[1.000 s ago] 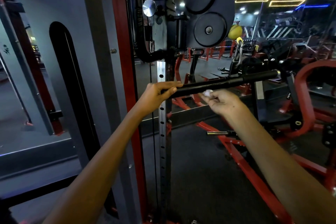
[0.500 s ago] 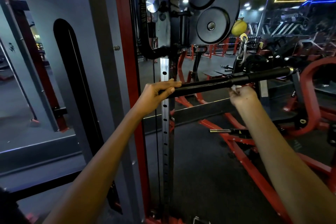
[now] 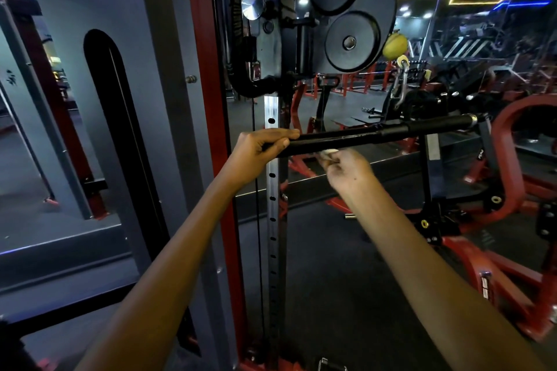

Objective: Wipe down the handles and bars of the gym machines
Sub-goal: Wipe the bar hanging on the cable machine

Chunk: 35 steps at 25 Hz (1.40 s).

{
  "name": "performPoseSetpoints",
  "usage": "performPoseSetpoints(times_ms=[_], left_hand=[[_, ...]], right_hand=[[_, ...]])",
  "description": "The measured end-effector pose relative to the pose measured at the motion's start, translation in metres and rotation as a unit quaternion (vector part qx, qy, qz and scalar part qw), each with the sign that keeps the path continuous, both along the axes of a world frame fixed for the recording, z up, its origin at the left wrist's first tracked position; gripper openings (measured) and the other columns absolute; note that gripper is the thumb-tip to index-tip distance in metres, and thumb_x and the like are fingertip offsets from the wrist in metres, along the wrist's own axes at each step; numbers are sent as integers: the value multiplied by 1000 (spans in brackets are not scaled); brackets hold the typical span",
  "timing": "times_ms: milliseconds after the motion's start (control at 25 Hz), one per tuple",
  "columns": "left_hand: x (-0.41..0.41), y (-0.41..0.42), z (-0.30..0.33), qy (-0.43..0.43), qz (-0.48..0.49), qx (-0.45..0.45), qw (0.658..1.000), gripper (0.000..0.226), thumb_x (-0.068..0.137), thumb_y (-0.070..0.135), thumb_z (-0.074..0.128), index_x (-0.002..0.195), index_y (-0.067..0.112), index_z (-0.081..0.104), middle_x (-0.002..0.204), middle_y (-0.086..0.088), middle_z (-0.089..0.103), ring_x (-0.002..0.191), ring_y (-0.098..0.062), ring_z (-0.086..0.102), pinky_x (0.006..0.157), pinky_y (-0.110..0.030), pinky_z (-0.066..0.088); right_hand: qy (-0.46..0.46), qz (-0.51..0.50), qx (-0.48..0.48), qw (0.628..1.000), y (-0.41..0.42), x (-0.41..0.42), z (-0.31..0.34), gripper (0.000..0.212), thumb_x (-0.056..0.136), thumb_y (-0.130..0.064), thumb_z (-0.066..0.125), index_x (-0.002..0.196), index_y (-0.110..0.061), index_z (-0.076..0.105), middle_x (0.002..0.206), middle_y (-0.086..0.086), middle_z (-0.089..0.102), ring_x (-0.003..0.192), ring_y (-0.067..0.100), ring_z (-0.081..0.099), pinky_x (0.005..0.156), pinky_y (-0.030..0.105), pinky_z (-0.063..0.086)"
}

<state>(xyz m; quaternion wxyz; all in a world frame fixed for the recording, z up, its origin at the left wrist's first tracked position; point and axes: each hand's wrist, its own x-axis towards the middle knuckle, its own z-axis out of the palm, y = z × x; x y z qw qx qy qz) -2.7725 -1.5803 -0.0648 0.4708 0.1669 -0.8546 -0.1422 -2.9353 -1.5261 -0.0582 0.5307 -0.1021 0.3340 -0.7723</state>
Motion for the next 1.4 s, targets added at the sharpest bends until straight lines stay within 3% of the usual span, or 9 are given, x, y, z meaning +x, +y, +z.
performPoseSetpoints(times_ms=[280,520,680,800,840,1040,1160,1280,1400], left_hand=[[1,1,-3,12,-11,13,1000,27,94,6,57,120,9,64,120,1,65,111,-7,63,94,-19,49],[4,-4,-8,8,17,0,1000,27,94,9,57,121,8,63,119,-1,66,100,-24,68,88,-35,56],[10,-4,-7,1,26,27,999,28,95,11,56,122,10,63,118,0,66,103,-21,65,91,-28,53],[12,-4,-3,-6,18,33,999,27,95,10,57,121,9,63,118,2,65,107,-5,62,93,-16,48],[13,-4,-1,-17,19,44,999,27,95,10,57,122,11,63,119,1,65,107,-2,62,93,-16,48],[-4,1,28,-125,169,-17,978,27,96,17,56,122,19,64,111,-3,70,81,-10,66,98,-42,49],[-67,10,47,-192,190,-87,959,41,99,32,50,139,22,47,126,-5,63,106,-15,63,108,-44,39],[-134,-4,42,-333,200,-129,912,63,95,53,45,150,26,28,147,-4,45,132,-25,45,114,-50,25],[-157,-25,25,-376,233,-174,880,60,99,47,42,152,32,19,148,-3,41,134,-25,41,110,-43,28]], right_hand=[[26,120,-23,992,29,59,4,46,92,19,23,132,7,43,139,29,41,131,37,41,94,39,43],[-42,84,-1,996,25,48,7,36,92,19,24,110,6,53,141,28,38,132,37,39,109,39,34],[-60,36,43,997,38,5,15,25,94,10,33,113,10,50,130,30,47,121,41,48,104,42,39],[-49,-52,16,997,39,-44,12,18,96,-1,42,86,4,57,112,38,53,105,44,55,101,49,39],[-106,-89,-6,990,30,-61,7,17,96,2,40,85,1,54,117,32,55,103,36,59,99,43,45],[76,-301,33,950,8,-99,-17,25,94,5,35,94,-4,58,86,3,57,67,7,52,62,15,45],[387,-445,-4,808,13,-102,-23,33,89,11,47,120,8,55,110,10,59,100,10,55,82,7,43],[720,-301,-82,620,11,-109,-32,48,88,14,47,134,2,43,138,5,44,125,-3,40,104,14,35],[857,-274,-66,432,-2,-168,-59,69,78,23,51,141,-2,36,148,14,36,138,20,32,115,34,24]])
